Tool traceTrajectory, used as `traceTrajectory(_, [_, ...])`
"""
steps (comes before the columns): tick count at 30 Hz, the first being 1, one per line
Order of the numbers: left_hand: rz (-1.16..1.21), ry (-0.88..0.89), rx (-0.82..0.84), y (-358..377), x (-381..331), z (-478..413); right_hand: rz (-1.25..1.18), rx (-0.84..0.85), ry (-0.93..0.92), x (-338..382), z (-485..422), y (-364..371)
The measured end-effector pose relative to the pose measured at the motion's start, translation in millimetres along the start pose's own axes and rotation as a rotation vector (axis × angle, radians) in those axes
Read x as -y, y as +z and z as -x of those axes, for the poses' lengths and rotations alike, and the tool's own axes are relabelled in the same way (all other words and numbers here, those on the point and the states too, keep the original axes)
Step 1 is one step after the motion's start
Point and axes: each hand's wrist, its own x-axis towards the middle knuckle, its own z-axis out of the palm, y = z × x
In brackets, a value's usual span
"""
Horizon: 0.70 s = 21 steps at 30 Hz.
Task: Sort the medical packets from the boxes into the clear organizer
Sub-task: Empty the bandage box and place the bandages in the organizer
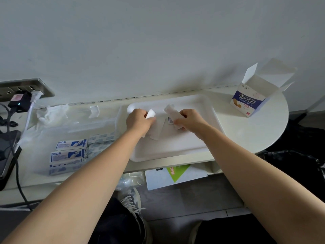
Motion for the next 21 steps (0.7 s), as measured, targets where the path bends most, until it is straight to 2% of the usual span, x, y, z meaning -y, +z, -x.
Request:
traceTrajectory(3, [0.384,-0.04,-0.007,-7,-5,1,-0.159,0.011,-0.055,6,8,1])
traceTrajectory(6, [0.627,-0.106,0.053,-6,-18,6,-0.395,0.088,-0.119,20,15,2])
traceTrajectory(8, [0.8,-0.199,0.106,0,-27,9,-0.422,0.147,-0.132,26,20,6])
traceTrajectory(11, [1.012,-0.312,0.168,8,-37,17,-0.4,0.156,-0.131,27,25,16])
traceTrajectory(16, [1.348,-0.377,0.306,11,-46,31,-0.206,0.042,-0.195,28,30,20])
traceTrajectory(21, [1.294,-0.304,0.296,16,-50,39,0.007,-0.017,-0.217,34,33,28])
